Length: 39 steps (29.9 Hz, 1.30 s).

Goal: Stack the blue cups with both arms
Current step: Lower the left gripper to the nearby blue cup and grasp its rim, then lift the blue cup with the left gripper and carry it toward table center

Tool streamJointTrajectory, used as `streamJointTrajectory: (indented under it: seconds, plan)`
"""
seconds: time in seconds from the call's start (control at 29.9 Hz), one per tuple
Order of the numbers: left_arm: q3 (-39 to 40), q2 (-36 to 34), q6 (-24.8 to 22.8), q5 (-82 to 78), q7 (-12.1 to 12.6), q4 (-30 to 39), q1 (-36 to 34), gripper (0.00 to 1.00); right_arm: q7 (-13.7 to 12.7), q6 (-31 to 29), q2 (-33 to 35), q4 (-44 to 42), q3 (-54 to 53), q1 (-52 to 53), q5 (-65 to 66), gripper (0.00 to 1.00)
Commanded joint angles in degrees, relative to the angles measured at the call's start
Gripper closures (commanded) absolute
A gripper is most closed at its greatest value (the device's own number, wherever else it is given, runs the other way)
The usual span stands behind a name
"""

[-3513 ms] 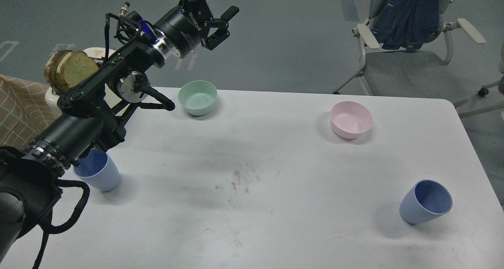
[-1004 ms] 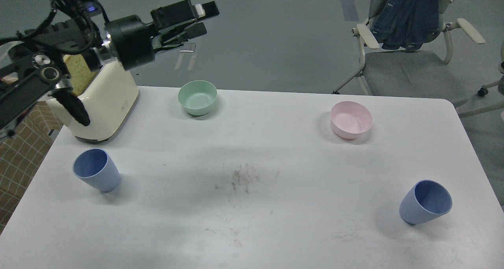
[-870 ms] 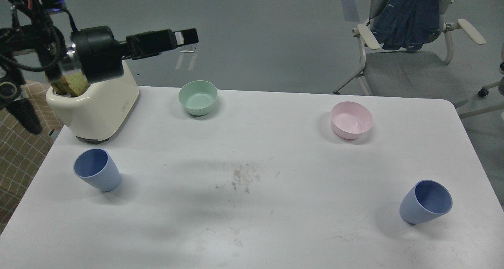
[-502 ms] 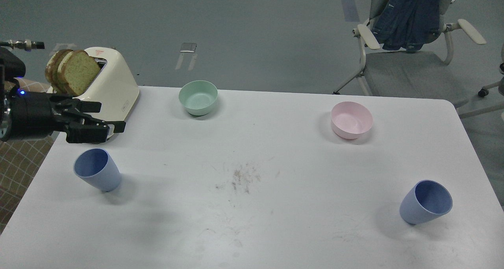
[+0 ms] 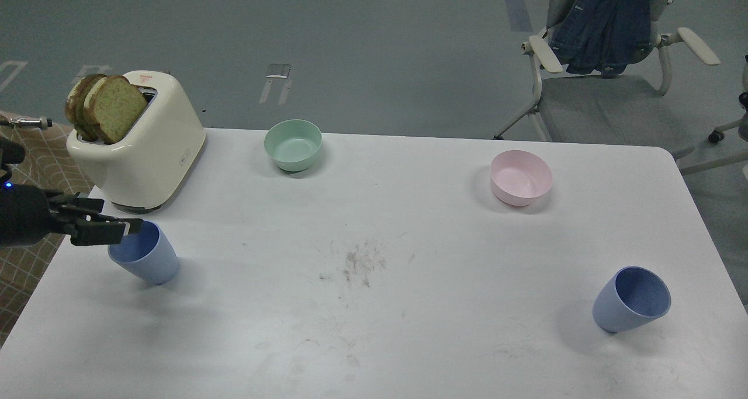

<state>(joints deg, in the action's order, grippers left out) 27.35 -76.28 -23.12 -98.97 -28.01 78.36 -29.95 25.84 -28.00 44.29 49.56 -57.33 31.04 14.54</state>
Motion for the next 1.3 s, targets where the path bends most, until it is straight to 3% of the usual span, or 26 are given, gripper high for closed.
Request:
streamJointTrajectory:
  seconds: [0.0,0.1,0.43,0.5,0.6,0.64,0.7,0.74,0.77,1.1,1.2,1.27]
  plan:
    - [-0.98,2.0,0.97,0.0,0.01,-2.68,-0.02,0.13,0.0,0.0,0.0,0.1,0.03,-0.01,-0.04,0.0]
    - [-1.94,3.24,1.14,0.09,0.01,-4.08,0.07,0.22,0.0,0.0,0.0,0.1,0.03,-0.1,-0.04,0.0]
    - [-2.21,6.76,1.58,0.0,0.01,-6.29,0.16,0.34,0.0,0.0,0.0,0.18,0.12,-0.28,-0.04,0.0]
    - [-2.21,7.55,1.67,-0.08,0.01,-7.51,0.16,0.44,0.0,0.0,0.0,0.18,0.12,-0.36,-0.04,0.0]
    - [-2.21,8.08,1.67,-0.08,0.01,-8.13,0.16,0.71,0.0,0.0,0.09,0.18,0.03,-0.72,-0.04,0.0]
    - [-2.21,8.08,1.67,-0.08,0.01,-8.13,0.16,0.71,0.0,0.0,0.09,0.18,0.03,-0.72,-0.04,0.0]
    - [-2.21,8.08,1.67,-0.17,0.01,-8.13,0.16,0.85,0.0,0.0,0.09,0.18,0.03,-0.72,-0.04,0.0]
    - [-2.21,8.08,1.67,-0.17,0.01,-8.13,0.16,0.97,0.0,0.0,0.09,0.18,0.03,-0.72,-0.04,0.0]
    - [-2.21,8.08,1.58,-0.17,0.01,-8.13,0.16,1.0,0.0,0.0,0.0,0.18,0.03,-0.72,-0.04,0.0]
    - [-2.04,6.59,1.76,-2.46,0.01,-6.64,-0.02,1.0,0.0,0.0,-0.09,0.18,-0.06,-0.72,-0.04,0.0]
    - [-1.07,3.86,1.76,-2.46,0.01,-0.59,-1.25,1.0,0.0,0.0,-0.09,0.18,-0.23,-0.72,-0.04,0.0]
    - [-0.72,1.76,1.67,-2.46,0.01,6.59,-5.79,1.0,0.0,0.0,-0.09,0.45,-0.67,-0.54,-0.04,0.0]
